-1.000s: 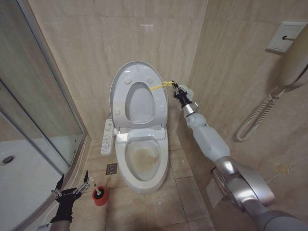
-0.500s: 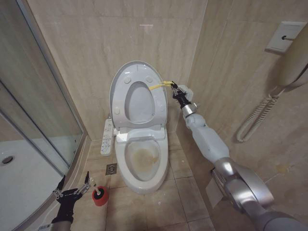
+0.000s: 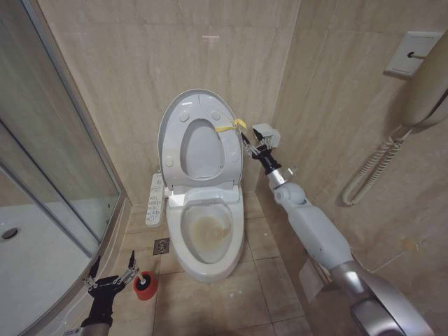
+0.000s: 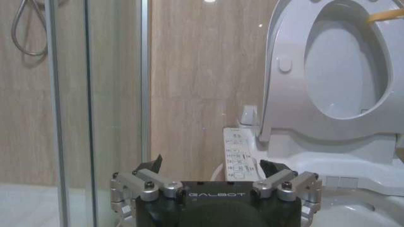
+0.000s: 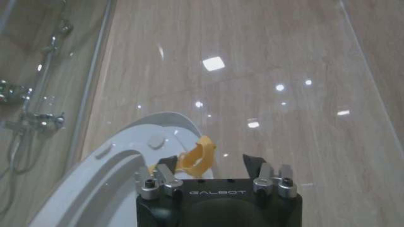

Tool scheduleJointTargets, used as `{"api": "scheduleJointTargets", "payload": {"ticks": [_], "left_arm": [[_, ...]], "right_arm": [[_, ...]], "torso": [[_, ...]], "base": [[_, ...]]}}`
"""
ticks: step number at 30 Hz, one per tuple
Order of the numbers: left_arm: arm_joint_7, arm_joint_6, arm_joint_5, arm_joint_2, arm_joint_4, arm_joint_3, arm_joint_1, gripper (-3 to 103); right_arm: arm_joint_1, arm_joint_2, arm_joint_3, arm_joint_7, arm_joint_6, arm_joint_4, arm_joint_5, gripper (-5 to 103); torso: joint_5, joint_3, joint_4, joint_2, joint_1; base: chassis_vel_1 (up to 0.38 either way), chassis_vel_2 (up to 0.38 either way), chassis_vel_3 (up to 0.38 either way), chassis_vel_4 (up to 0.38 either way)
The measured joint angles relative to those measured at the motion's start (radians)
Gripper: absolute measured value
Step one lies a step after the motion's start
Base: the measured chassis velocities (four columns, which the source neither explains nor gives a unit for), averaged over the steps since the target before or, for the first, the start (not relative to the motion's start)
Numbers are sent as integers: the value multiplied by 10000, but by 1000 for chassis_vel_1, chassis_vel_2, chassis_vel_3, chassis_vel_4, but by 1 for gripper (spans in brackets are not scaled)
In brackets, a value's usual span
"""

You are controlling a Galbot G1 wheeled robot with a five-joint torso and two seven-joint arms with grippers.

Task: Open the toilet lid, clean the toilet bowl with a toilet brush, close the toilet lid, and flush.

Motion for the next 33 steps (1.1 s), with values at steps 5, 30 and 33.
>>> {"api": "scheduleJointTargets", "payload": {"ticks": [5,30,33], "left_arm": [[-1,-23,8,-8,-137,-77,104,100],[-44,-148,-145,110,-654,39,11,100],[-44,-148,-174,145,-701,45,9,100]], "right_arm": [[-789,-255,113,331,-40,1137,225,79],[-8256,-1788,3597,2020,-320,7951,-377,100],[-8700,-1731,3796,2088,-282,8069,-497,100]], "torso": [[-1,0,2,0,1],[0,0,0,1,-1],[0,-1,0,2,-1]], "base": [[0,0,0,0],[0,0,0,0],[0,0,0,0]]}}
